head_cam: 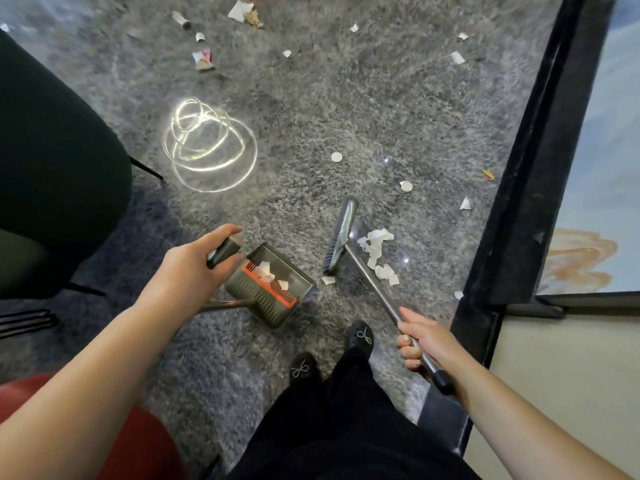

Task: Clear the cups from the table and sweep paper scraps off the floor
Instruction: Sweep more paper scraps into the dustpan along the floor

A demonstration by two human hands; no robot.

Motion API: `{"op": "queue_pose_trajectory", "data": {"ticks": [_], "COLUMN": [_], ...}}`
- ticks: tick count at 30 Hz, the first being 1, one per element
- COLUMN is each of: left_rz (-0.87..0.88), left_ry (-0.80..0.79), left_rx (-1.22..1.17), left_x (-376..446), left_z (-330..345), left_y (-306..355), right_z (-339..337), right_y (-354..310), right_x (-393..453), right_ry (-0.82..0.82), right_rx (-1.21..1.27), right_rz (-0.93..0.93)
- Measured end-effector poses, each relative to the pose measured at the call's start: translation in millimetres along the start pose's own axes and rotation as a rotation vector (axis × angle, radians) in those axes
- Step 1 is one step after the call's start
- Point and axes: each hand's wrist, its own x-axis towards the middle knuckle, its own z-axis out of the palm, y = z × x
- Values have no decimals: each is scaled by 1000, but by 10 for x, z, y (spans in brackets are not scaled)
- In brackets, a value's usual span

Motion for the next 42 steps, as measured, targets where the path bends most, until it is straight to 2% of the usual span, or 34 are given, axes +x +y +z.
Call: {"op": "queue_pose_trajectory", "data": {"ticks": [9,17,21,27,32,42], "left_rz": [18,42,69,100,166,247], "left_ry": [-28,-32,-35,-111,-170,-255], "left_rx": [17,-65,-78,-88,-51,104], "left_x": [-222,-256,-152,102,354,717], "left_z": [-83,82,293,630,832,1279], "left_y": [-151,-47,202,762,1139,1728], "right_z": [261,-181,-508,-983,-1269,-1574], "right_y": [341,152,-86,-518,-584,-844], "right_x": [51,130,214,255,-7,-190], "right_ry": [46,161,199,90,48,184], "right_rx": [-86,-17,13,112,67,-19], "right_rz": [47,29,19,52,-18,-142]}}
